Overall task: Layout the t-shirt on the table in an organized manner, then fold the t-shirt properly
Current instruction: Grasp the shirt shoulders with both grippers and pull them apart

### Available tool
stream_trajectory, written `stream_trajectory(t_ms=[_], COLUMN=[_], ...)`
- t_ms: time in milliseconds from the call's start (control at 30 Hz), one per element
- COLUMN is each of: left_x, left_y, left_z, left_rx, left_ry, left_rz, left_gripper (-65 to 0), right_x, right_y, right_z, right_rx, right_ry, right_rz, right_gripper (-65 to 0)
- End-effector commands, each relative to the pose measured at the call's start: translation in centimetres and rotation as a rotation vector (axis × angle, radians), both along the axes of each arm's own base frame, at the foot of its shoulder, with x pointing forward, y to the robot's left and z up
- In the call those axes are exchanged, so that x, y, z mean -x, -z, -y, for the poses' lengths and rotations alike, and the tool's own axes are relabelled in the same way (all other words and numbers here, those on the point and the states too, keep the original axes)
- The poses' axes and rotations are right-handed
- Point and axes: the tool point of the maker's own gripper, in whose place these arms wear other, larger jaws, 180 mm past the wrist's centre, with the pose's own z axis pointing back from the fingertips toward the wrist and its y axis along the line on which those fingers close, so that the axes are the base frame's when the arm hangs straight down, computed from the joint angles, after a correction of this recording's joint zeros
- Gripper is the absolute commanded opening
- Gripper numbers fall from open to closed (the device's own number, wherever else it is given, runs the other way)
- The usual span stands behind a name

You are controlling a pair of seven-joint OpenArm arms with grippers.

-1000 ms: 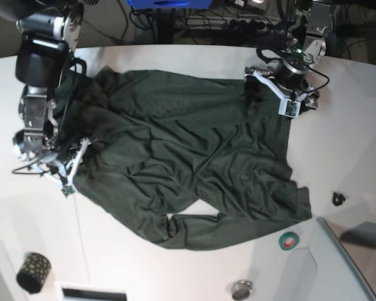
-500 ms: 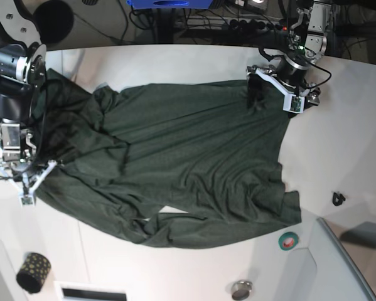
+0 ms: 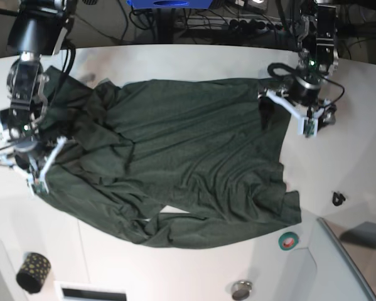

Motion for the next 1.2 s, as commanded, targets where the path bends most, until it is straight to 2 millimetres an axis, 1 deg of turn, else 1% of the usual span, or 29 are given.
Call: stream_trajectory(t_ms=[0,67,133,167,233,333,400,467,533,633,700,767,800,833,967,1167], left_x=[-1.1,-2.4,-3.3,-3.7,-4.1,-3.9,-3.4,-2.9,-2.4,-2.1,-1.9,-1.8,-1.2,-1.0,-0.7,0.3], left_y=[-1.2,-1.9,-1.9,-1.6,-0.4,1.9,3.7,5.0,5.7,6.0,6.0,6.0,6.2,6.0,4.8,3.0], left_z=[-0.3,0.3,0.9,1.0,1.0,1.0,1.9,2.0,2.0,1.0,0.0,-0.1,-0.3,-0.8,-0.9,-3.7], left_rx=[-0.008,0.007,0.025,0.033,0.048,0.062,0.063,0.047,0.047,0.035,0.014,0.013,0.007,-0.005,-0.017,-0.036], left_ry=[-0.001,-0.002,-0.009,-0.016,-0.032,-0.049,-0.017,0.011,0.019,0.011,0.01,0.012,0.013,0.018,0.029,-0.045], left_rz=[0.042,0.07,0.082,0.078,0.053,-0.004,-0.057,-0.093,-0.083,-0.075,-0.078,-0.078,-0.088,-0.087,-0.061,-0.019], left_gripper=[0.0,0.0,0.0,0.0,0.0,0.0,0.0,0.0,0.0,0.0,0.0,0.0,0.0,0.0,0.0,0.0], right_x=[0.5,2.7,4.9,6.1,7.5,8.5,9.2,10.3,11.4,12.9,13.5,13.8,13.9,13.8,13.7,13.5], right_y=[-0.5,0.5,1.5,2.2,3.0,3.6,3.9,4.6,5.4,6.5,6.7,6.6,6.6,6.5,6.0,4.8], right_z=[-0.7,-1.3,-1.8,-2.0,-1.9,-0.7,0.3,1.5,3.0,4.9,6.1,7.1,7.3,7.4,8.5,11.0], right_rx=[-0.011,-0.02,-0.031,-0.046,-0.071,-0.071,-0.064,-0.067,-0.057,-0.04,-0.026,-0.012,-0.009,-0.007,0.02,0.078], right_ry=[-0.002,0.013,0.022,0.041,0.084,0.125,0.156,0.196,0.222,0.249,0.262,0.272,0.277,0.278,0.276,0.272], right_rz=[0.013,-0.029,-0.066,-0.086,-0.109,-0.128,-0.142,-0.166,-0.196,-0.245,-0.263,-0.268,-0.267,-0.264,-0.262,-0.254], right_gripper=[-56.6,-56.6,-56.6,-56.6,-56.6,-56.6,-56.6,-56.6,-56.6,-56.6,-56.6,-56.6,-56.6,-56.6,-56.6,-56.6])
